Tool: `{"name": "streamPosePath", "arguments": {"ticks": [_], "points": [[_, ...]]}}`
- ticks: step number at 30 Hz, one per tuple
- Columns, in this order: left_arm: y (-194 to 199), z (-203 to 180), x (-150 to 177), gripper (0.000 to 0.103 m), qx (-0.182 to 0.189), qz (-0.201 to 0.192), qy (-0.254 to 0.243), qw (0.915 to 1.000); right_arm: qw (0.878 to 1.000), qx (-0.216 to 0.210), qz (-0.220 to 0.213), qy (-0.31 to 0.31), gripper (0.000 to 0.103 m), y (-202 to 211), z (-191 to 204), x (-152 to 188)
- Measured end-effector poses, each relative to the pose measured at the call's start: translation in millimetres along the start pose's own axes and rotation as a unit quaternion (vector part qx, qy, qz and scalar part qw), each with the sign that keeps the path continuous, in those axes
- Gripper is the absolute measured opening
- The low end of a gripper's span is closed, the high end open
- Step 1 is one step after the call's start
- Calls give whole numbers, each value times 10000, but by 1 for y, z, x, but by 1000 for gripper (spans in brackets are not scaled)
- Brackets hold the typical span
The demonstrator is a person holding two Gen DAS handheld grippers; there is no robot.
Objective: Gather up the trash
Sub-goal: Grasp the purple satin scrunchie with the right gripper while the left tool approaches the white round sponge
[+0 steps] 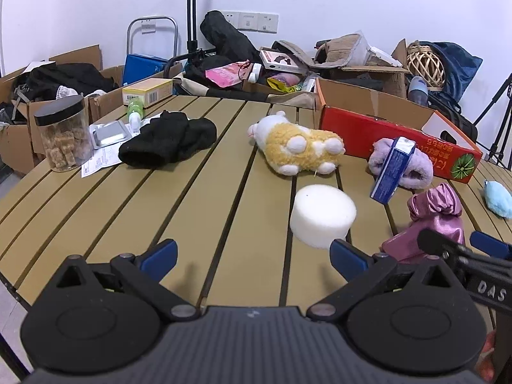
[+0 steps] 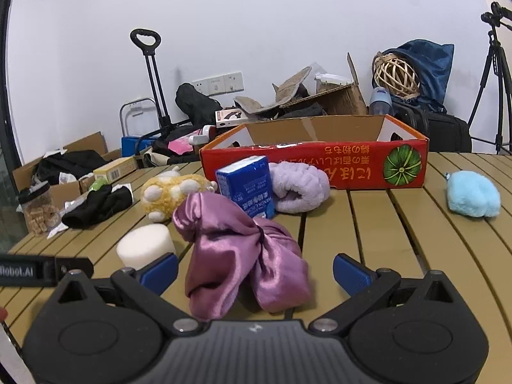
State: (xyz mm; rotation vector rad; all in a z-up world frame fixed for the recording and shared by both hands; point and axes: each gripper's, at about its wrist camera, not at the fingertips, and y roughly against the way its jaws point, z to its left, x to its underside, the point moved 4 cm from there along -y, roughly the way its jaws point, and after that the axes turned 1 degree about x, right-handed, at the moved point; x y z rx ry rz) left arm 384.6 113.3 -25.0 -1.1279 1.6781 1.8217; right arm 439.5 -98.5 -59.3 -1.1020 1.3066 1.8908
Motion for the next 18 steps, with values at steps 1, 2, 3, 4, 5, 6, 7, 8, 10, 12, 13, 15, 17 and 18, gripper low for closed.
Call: {"name": "streamPosePath", "arguments": {"ticks": [1,2,3,4,5,6,7,8,10,12,13,15,17,18], "points": [[0,0,1,103,12,-15,-11,10000,10000,14,-6,-19,103,-2,0,-1],[0,1,1,103,22,-18,-18,10000,10000,32,-17,-43,103,-3,1,-1],[0,2,1,103,30,-12,-30,10000,10000,38,-28,-60,103,-4,2,-2],[-1,2,2,103,36,0,-40,10000,10000,28,-39,-81,102,-6,2,-2],[-2,3,2,103,39,7,-41,10000,9999,14,-46,-103,102,-6,2,-2],[-2,4,2,103,43,13,-37,10000,9999,-16,-42,-139,100,-8,3,-2],[-3,5,2,103,45,23,-30,10000,9998,-48,-13,-182,99,-9,2,-2],[-4,6,2,103,41,33,-18,10000,9997,-83,-1,-229,96,-9,2,-2],[-5,7,1,103,42,36,12,10000,9996,-99,27,-265,90,-11,3,-2],[-5,8,-1,103,52,21,23,10000,9997,-38,74,-230,76,-12,4,0],[-5,8,-1,103,56,8,22,10000,9997,-7,93,-211,73,-12,4,0],[-4,7,-2,103,72,-23,13,10000,9998,23,107,-168,61,-12,5,1],[-3,5,-2,103,86,-48,1,10000,9999,39,106,-124,56,-11,6,2],[-3,4,-3,103,93,-61,-6,9999,9999,61,103,-98,49,-10,6,3]]}}
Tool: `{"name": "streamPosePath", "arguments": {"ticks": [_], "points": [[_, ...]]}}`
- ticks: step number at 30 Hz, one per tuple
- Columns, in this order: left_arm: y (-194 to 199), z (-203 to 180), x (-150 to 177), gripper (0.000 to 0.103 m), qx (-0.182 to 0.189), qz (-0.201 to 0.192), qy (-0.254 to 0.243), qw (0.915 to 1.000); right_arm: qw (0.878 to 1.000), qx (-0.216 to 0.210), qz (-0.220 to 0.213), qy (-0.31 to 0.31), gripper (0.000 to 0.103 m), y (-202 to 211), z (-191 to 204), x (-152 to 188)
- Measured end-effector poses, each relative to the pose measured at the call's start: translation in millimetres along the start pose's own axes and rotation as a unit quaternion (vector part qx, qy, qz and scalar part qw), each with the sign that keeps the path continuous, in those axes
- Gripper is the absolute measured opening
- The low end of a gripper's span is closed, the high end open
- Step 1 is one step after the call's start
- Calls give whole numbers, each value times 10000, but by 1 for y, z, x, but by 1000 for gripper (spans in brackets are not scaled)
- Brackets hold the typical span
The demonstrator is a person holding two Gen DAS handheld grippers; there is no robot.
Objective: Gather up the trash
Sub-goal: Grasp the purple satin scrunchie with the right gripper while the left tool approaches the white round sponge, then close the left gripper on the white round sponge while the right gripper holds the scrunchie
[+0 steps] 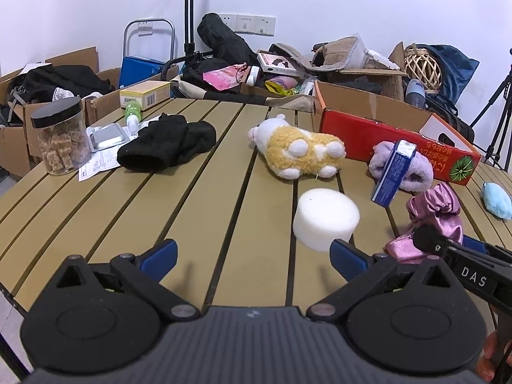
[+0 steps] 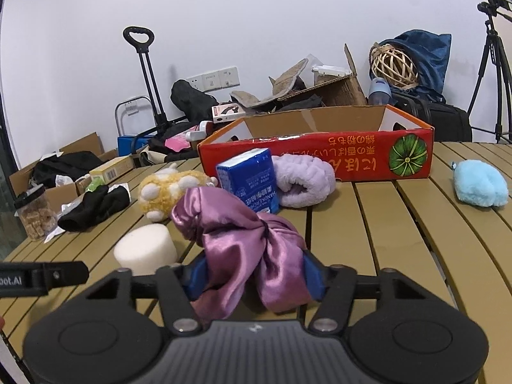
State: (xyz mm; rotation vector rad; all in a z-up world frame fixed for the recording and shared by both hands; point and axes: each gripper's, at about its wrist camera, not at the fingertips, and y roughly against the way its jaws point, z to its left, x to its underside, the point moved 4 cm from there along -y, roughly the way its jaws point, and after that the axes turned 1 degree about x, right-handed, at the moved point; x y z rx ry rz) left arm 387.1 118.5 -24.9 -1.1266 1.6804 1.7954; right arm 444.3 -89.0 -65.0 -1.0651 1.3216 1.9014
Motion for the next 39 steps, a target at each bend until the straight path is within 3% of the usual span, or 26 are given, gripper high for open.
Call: {"name": "streamPosePath", "arguments": {"ticks": [3,6,13,26,33,39], "points": [[-1,-3,-2,103,26,-51,-33,10000,10000,-19,-37,-52,37,3,-2,1],[-4,-10,-7,103,103,-109,-59,9999,9999,-15,-91,-119,32,7,-6,1],[-18,-42,-16,103,231,-145,-229,9994,9987,209,-449,-151,31,26,-20,-4],[-43,-70,-9,103,18,-136,-430,9990,9933,704,-838,-374,31,54,-65,-12],[-54,-72,-7,87,-124,-81,-474,9988,9925,810,-844,-360,31,58,-74,-10],[-60,-70,-3,59,-28,13,-414,9991,9923,823,-873,-299,31,60,-74,-9]]}}
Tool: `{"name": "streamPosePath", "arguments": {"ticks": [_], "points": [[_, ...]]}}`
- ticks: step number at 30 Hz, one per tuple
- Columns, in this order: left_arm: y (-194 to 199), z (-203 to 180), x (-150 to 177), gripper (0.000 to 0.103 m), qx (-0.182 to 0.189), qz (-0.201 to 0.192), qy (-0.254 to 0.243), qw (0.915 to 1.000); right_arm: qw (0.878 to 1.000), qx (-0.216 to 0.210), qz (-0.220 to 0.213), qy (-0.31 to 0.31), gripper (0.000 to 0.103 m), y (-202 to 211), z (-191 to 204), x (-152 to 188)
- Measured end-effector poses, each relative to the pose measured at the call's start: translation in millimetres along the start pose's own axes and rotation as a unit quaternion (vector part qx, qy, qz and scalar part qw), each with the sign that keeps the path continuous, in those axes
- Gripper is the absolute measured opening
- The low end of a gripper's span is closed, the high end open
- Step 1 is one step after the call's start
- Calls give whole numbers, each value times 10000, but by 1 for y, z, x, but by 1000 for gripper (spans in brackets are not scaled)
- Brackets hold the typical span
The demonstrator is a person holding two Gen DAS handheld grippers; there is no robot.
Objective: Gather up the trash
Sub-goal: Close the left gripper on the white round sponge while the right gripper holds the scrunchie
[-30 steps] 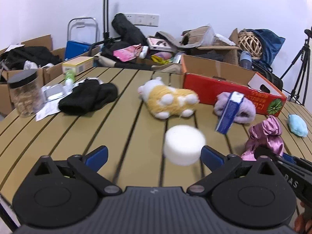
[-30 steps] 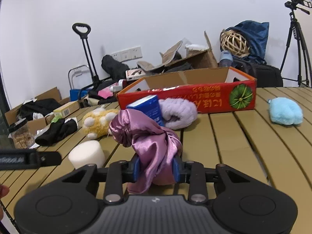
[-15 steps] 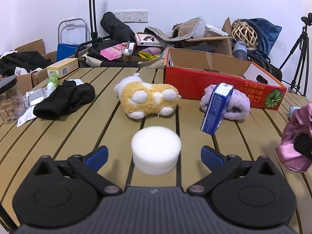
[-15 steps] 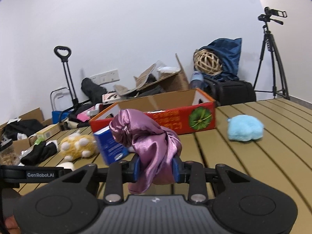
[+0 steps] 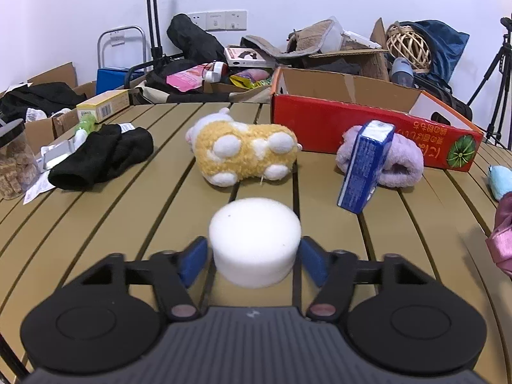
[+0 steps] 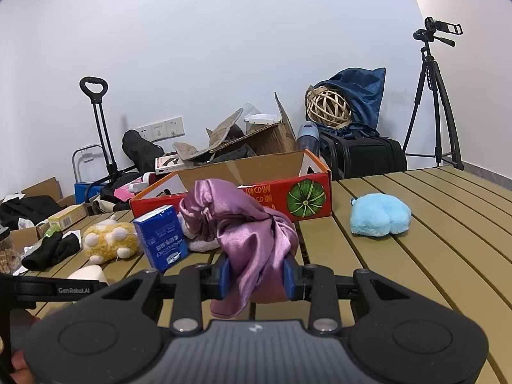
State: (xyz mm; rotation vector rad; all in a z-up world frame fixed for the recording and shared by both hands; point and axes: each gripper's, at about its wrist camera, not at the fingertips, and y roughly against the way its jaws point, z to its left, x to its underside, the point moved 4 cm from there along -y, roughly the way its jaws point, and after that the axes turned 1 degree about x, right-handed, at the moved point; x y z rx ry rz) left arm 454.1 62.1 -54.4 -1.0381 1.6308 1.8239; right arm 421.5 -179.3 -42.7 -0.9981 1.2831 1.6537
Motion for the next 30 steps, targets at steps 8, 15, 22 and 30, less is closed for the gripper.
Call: {"name": "streamPosePath", "arguments": {"ticks": [8,15,22,30], "points": [[8,2,-1,56,26,-231,12,9997,9999,-20,-3,116,31,1,5,2],[25,2,-2,56,120,-453,12,9989,9998,-152,-3,99,31,7,5,2],[54,-3,0,56,256,-771,-73,9967,9995,-246,-5,218,31,25,4,4],[100,1,20,55,391,-1036,44,9938,9986,-330,-149,395,31,63,2,4]]}}
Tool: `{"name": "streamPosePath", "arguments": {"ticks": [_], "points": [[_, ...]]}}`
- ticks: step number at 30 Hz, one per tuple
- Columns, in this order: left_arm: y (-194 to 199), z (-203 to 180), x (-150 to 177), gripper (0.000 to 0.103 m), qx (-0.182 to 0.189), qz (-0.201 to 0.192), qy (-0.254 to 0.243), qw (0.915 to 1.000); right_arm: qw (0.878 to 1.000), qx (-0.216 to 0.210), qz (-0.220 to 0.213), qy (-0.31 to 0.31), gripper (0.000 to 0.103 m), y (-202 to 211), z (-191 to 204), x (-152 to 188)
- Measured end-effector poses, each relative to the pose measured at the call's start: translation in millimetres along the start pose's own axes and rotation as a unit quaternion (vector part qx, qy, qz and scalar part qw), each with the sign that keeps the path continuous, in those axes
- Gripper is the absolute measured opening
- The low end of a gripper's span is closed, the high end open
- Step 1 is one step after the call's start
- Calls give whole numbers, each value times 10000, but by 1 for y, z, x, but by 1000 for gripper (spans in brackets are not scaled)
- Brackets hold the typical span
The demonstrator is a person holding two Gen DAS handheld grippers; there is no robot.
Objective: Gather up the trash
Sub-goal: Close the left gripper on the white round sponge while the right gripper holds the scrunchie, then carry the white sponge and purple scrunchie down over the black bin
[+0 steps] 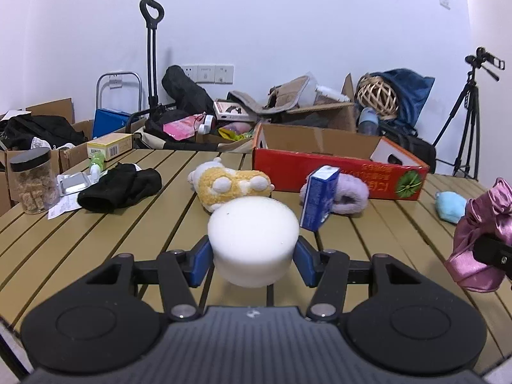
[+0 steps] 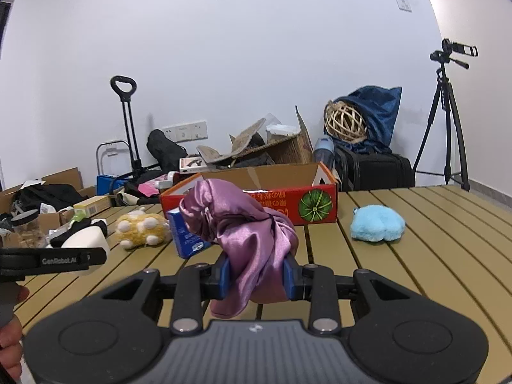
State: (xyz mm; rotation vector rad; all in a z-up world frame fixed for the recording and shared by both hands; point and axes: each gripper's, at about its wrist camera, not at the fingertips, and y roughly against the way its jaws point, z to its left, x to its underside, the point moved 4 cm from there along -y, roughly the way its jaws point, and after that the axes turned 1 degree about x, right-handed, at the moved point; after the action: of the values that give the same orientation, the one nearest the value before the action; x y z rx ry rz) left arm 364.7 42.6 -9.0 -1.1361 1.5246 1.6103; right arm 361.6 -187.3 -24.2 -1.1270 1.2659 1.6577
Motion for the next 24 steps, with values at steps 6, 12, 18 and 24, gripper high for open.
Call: {"name": "streamPosePath", "arguments": {"ticks": [6,12,18,24], "points": [[37,-5,7,55,237,-179,-19,9996,9998,24,-202,80,31,39,2,2],[71,-7,34,55,394,-118,-67,9991,9999,10,-33,111,31,72,1,26],[111,-4,58,55,539,-126,-146,9984,9996,-10,137,245,31,108,2,48],[142,-3,76,55,629,-54,-243,9977,9979,-107,426,469,31,135,10,68]]}}
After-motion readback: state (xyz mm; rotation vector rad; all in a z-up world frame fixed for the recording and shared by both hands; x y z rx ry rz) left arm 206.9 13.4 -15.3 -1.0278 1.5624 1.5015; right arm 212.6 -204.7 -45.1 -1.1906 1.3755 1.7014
